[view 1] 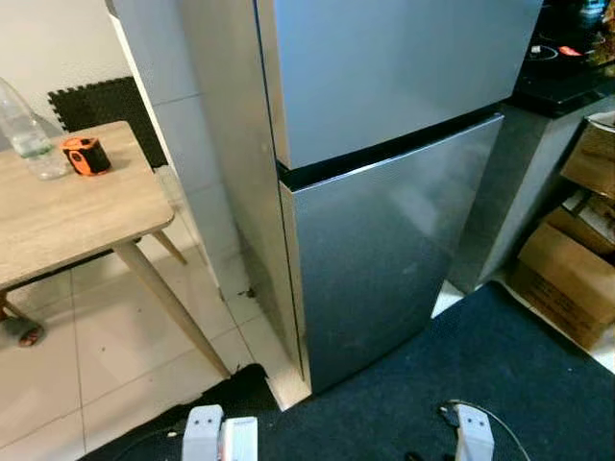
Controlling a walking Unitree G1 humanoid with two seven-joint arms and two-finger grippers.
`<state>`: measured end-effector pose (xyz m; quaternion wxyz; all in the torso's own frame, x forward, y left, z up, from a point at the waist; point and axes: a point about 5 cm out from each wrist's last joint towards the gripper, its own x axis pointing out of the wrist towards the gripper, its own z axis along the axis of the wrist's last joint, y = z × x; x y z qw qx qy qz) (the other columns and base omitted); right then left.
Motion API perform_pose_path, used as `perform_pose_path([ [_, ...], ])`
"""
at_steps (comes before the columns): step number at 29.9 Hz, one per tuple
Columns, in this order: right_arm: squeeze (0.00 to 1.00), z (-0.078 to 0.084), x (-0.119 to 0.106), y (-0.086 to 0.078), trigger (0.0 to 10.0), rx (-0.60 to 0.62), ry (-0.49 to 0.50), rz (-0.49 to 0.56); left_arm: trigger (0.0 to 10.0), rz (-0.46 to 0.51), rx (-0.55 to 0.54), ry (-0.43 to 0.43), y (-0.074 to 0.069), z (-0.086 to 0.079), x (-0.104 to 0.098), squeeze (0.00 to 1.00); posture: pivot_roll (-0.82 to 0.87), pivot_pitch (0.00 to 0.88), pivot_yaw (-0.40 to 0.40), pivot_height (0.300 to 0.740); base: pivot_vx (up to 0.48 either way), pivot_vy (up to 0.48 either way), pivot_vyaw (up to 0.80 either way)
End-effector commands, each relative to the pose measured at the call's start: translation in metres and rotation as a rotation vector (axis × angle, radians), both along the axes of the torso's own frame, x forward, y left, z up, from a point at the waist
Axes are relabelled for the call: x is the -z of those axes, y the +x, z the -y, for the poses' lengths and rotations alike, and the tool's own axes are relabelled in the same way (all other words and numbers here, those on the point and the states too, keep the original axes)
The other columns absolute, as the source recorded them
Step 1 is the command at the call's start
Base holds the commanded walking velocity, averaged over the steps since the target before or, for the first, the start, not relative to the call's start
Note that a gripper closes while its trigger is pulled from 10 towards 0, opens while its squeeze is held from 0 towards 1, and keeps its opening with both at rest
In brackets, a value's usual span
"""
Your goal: Restocking fridge
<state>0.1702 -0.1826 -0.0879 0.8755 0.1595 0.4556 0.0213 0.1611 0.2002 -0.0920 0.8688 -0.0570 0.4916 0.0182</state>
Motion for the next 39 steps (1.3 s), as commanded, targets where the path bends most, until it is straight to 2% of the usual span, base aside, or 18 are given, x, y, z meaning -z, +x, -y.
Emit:
perform_pose_path([
  [1,0.00,0.0047,-0.0007,0.0006,10.0,0.007,-0.010,-0.001,10.0,0.010,-0.001,-0.025,0.0024,0.0046,-0.0005,0.00,-0.07,0.000,0.022,0.740,0.000,-0.454,0.00],
  [12,0.00,0.0055,-0.0003,-0.0010,10.0,-0.021,-0.021,-0.005,10.0,0.011,-0.020,-0.007,0.0030,0.0017,-0.0009,0.00,-0.07,0.000,0.022,0.740,0.000,0.000,0.00],
  [16,0.00,0.0045,-0.0003,-0.0013,10.0,-0.073,-0.036,-0.005,10.0,0.009,-0.019,-0.006,0.0023,0.0010,-0.0008,0.00,-0.07,0.000,0.019,0.740,0.000,0.000,0.80],
  [39,0.00,0.0081,0.0022,-0.0071,10.0,-0.081,-0.067,-0.028,10.0,0.008,-0.005,-0.004,0.0030,0.0031,-0.0007,0.00,-0.07,0.000,0.019,0.740,0.000,0.000,0.80],
])
